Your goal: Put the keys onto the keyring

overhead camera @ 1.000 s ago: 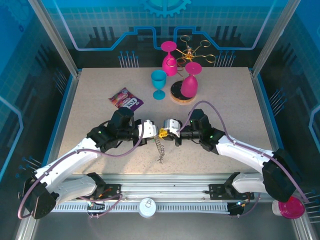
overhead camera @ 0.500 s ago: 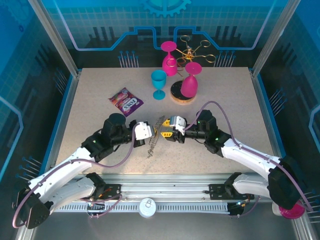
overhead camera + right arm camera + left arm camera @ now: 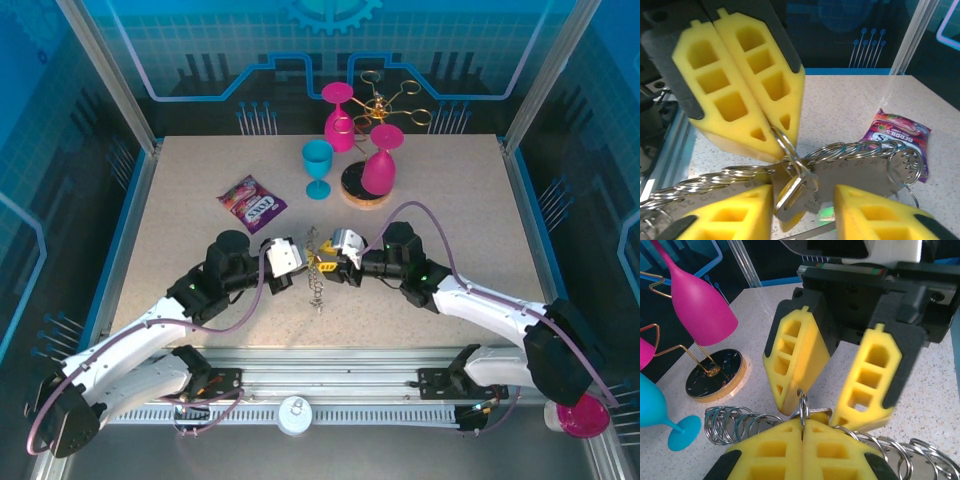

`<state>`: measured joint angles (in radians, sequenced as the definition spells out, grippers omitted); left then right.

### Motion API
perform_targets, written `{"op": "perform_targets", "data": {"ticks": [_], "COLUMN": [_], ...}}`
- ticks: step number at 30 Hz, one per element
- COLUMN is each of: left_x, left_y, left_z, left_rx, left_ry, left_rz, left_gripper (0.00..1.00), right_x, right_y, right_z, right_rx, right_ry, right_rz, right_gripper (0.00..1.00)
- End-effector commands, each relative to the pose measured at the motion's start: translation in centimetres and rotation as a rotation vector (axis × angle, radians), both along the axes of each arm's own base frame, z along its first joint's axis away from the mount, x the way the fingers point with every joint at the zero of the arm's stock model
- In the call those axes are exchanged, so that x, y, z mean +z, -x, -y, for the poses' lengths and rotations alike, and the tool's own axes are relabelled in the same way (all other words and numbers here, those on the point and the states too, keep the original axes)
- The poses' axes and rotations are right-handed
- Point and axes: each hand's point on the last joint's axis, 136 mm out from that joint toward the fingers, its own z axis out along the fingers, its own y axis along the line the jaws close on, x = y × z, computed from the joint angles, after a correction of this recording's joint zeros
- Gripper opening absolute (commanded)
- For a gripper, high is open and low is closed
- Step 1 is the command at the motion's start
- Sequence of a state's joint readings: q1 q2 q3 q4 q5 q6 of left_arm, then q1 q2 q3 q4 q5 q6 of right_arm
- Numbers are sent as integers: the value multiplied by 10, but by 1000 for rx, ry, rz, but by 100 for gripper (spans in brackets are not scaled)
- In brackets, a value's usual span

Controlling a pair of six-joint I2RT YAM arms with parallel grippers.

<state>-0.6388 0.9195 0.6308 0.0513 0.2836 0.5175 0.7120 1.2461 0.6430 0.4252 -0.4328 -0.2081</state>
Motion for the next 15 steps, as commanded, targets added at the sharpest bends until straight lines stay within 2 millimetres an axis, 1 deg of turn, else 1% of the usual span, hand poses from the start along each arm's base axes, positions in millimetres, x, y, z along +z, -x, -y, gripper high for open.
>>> {"op": "perform_targets", "data": {"ticks": [1,5,8,11,15], "left_x": [25,28,33,40,53], "left_y": [0,-3,-8,-13,-17], "left_z": [1,-4,-8,-11,-9], "left_rx": [15,62,107,148,163], "left_ry": [96,129,171,222,320], "left_rz": [45,27,17,4,-24], "left_gripper": [0,0,0,0,0], "right_x": [22,25,23,17,-5], "right_y": [-8,-8,-7,-7,3], "right_z": [-3,0,4,7,-3], "right_rx": [-38,-48,-68,-83,-42], "right_ry": [-54,-58,-20,31,117], "right_rz": [52,72,105,150,204], "right_gripper": [29,12,4,1,0]}}
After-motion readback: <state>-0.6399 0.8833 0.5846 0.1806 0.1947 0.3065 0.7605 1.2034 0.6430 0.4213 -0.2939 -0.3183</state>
